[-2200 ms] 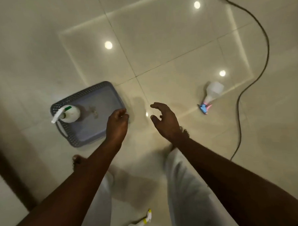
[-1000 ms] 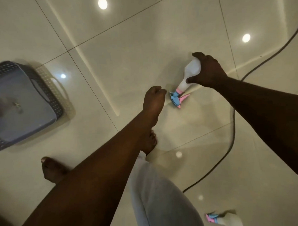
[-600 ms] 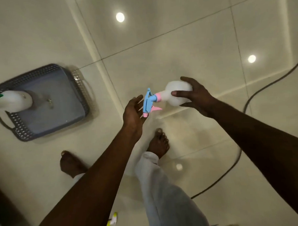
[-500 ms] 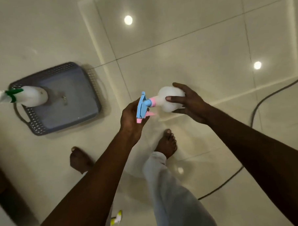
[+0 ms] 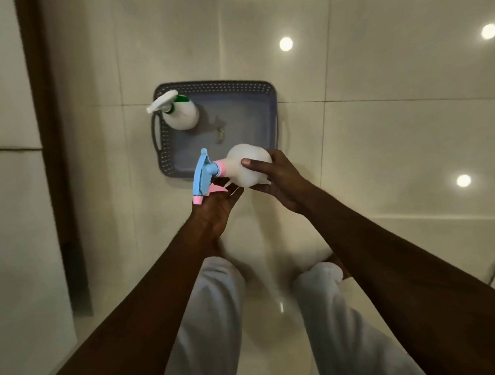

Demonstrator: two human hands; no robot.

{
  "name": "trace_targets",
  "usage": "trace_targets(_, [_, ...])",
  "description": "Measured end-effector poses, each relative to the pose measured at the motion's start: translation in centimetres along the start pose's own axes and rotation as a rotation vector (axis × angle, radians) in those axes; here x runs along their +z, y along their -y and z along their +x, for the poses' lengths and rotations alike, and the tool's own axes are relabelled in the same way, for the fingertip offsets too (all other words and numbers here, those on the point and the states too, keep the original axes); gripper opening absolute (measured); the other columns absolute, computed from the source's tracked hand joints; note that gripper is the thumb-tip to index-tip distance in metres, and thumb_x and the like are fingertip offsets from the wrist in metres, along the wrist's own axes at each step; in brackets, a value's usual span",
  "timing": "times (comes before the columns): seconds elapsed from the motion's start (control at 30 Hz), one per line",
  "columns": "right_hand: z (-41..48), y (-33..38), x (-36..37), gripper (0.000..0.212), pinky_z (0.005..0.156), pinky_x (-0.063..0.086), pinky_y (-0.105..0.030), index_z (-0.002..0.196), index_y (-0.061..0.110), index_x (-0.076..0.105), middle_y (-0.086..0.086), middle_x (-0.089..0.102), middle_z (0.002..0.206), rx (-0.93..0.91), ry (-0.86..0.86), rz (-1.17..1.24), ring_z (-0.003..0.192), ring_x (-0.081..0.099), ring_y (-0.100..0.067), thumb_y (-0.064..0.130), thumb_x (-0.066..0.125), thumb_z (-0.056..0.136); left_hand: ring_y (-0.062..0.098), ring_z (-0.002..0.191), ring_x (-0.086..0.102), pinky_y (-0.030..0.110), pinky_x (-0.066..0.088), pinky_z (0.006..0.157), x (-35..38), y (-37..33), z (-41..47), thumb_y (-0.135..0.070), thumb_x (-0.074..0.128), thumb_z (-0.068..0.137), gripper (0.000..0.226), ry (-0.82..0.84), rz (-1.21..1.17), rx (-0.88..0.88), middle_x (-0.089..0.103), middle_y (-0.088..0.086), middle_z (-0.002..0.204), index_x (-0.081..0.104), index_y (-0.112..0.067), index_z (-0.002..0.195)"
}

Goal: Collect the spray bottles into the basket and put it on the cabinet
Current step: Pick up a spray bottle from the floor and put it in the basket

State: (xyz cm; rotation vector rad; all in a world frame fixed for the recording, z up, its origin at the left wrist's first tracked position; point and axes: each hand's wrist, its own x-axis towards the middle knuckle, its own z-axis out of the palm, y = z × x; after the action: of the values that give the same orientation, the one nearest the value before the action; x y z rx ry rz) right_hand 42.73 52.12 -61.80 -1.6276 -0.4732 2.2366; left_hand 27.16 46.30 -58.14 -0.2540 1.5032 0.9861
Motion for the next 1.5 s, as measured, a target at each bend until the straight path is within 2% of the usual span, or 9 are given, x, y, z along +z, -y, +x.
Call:
trace_targets(0.2, [5.1,-1.2,8.5,0.087,0.107,0.059,-0.048,0.166,0.024,0.033,-0.005,0.046,0.158,0.004,-0.022,-0.074,0.135,0.057,-0.029,0.034,0.08,0.094,0.04,0.123,0.057,0.056,0.045,0.117,-4.9,-4.3,3.5,-0.016,0.048,0.108,0.022,-0.117,-0.119,0.05,0.062,0.022,0.126,0.055,-0.006,0.126])
trace_targets(0.3, [8.0,-2.2,11.1,0.077,0.112,0.054,-0.057,0.166,0.025,0.035,-0.008,0.039,0.167,0.005,-0.043,-0.145,0.143,0.052,-0.035,0.038,0.072,0.1,0.034,0.12,0.059,0.051,0.047,0.117,-6.0,-5.8,5.4,-0.02,0.052,0.107,0.033,-0.168,-0.122,0.026,0.06,0.022,0.13,0.057,-0.005,0.136])
trace_targets(0.47, [12.0,-2.5,13.7,0.06,0.12,0.046,-0.056,0.163,0.026,0.042,-0.008,0.043,0.166,0.018,-0.088,-0.252,0.145,0.049,-0.034,0.04,0.059,0.107,0.021,0.092,0.062,0.034,0.055,0.091,-7.2,-7.4,9.2,-0.024,0.057,0.104,0.012,-0.147,-0.091,0.008,0.066,0.008,0.099,0.067,-0.018,0.104])
trace_targets(0.67, [14.3,-2.5,15.5,0.05,0.118,0.048,-0.055,0.162,0.021,0.043,-0.013,0.051,0.159,0.024,-0.1,-0.294,0.141,0.053,-0.035,0.028,0.046,0.113,0.013,0.08,0.056,0.022,0.049,0.068,-7.9,-8.4,12.7,-0.024,0.053,0.105,0.042,-0.177,0.096,0.033,0.06,0.011,0.118,0.059,-0.008,0.143])
trace_targets(0.8, [14.8,-2.6,16.3,0.049,0.12,0.047,-0.053,0.163,0.021,0.042,-0.013,0.049,0.161,0.037,-0.131,-0.314,0.143,0.052,-0.035,0.023,0.043,0.114,0.019,0.088,0.058,0.025,0.049,0.079,-8.4,-8.5,14.0,-0.023,0.051,0.105,0.04,-0.173,0.132,-0.018,0.06,0.014,0.117,0.059,-0.007,0.141])
trace_targets(1.0, [14.8,-3.1,16.9,0.05,0.121,0.045,-0.053,0.164,0.018,0.04,-0.014,0.046,0.164,0.063,-0.147,-0.358,0.145,0.05,-0.035,0.022,0.042,0.114,0.013,0.072,0.056,0.021,0.048,0.058,-9.5,-8.9,14.1,-0.023,0.05,0.107,0.04,-0.167,0.056,-0.062,0.063,0.008,0.1,0.058,-0.005,0.141])
trace_targets(1.27, [10.0,-2.3,17.0,0.053,0.127,0.037,-0.041,0.163,0.008,0.038,-0.013,0.038,0.169,0.153,-0.211,-0.412,0.154,0.04,-0.031,0.013,0.048,0.112,0.013,0.066,0.073,0.026,0.059,0.065,-11.7,-9.6,11.2,-0.014,0.054,0.102,0.017,-0.139,-0.124,-0.049,0.076,-0.001,0.068,0.069,-0.009,0.094])
trace_targets(1.4, [5.0,-2.6,16.6,0.041,0.12,0.046,-0.052,0.151,0.007,0.053,-0.007,0.061,0.134,0.134,-0.201,-0.445,0.131,0.057,-0.026,0.016,0.052,0.111,0.022,0.123,0.062,0.035,0.051,0.102,-12.9,-9.1,7.7,-0.022,0.055,0.103,0.024,-0.189,-0.041,-0.061,0.07,0.001,0.123,0.069,-0.014,0.121])
trace_targets(1.5, [1.6,-3.2,16.8,0.031,0.115,0.05,-0.055,0.14,0.013,0.061,0.0,0.059,0.108,0.13,-0.16,-0.505,0.105,0.056,-0.018,0.022,0.053,0.11,0.026,0.133,0.058,0.045,0.049,0.113,-13.9,-8.4,4.4,-0.024,0.053,0.105,0.04,-0.246,0.044,-0.007,0.061,0.004,0.141,0.06,-0.013,0.143])
